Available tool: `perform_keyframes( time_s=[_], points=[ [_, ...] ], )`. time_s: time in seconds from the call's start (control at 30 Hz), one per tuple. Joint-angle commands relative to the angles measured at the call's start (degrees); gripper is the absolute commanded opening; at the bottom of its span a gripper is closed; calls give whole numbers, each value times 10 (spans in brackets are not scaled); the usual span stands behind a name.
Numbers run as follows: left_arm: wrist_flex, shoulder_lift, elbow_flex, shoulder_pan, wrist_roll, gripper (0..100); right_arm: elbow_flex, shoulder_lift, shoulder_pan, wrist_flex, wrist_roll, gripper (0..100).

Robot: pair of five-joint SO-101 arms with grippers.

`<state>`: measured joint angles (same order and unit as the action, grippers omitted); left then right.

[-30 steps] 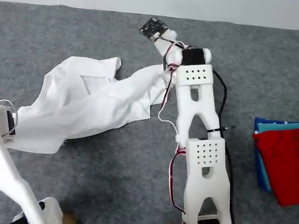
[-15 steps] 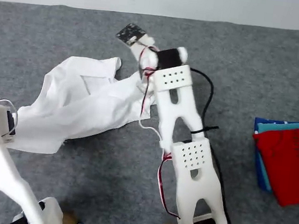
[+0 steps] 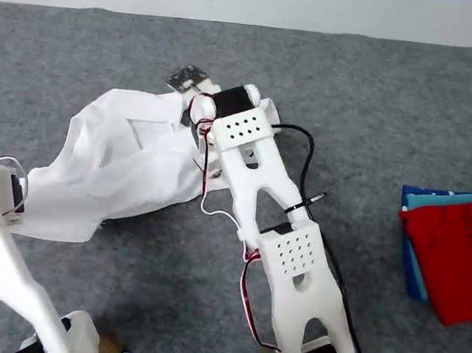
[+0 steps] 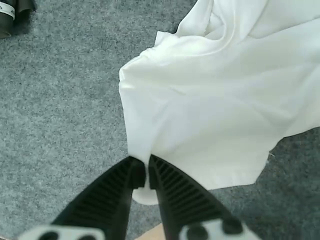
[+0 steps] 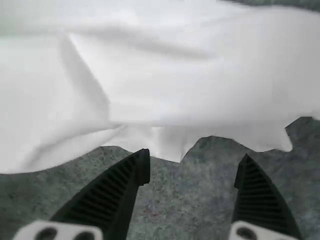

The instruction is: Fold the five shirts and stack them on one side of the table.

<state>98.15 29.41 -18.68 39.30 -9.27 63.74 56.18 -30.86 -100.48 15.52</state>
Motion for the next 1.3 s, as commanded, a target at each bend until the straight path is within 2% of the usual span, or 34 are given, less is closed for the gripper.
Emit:
perform_keyframes(
  time_s=[0.0, 0.3, 0.7, 0.83, 0.93, 1.13, 1.27],
  points=[
    [-3, 14, 3, -1, 4, 2, 0, -22, -3, 2, -6, 285],
    [-14, 16, -20, -1, 4, 2, 1, 52, -10, 48, -10, 285],
    [-26, 18, -39, 1, 4, 2, 1, 81, -27, 52, -6, 278],
    [-26, 17, -39, 1, 4, 2, 1, 84, -27, 50, -4, 162],
    [-26, 17, -39, 1, 4, 2, 1, 84, -27, 49, 25, 91],
    [-26, 15, -38, 1, 4, 2, 12, 77, -22, 47, 91, 9],
    [-26, 15, -36, 1, 3, 2, 69, 72, -9, 0, 105, 10]
  ],
)
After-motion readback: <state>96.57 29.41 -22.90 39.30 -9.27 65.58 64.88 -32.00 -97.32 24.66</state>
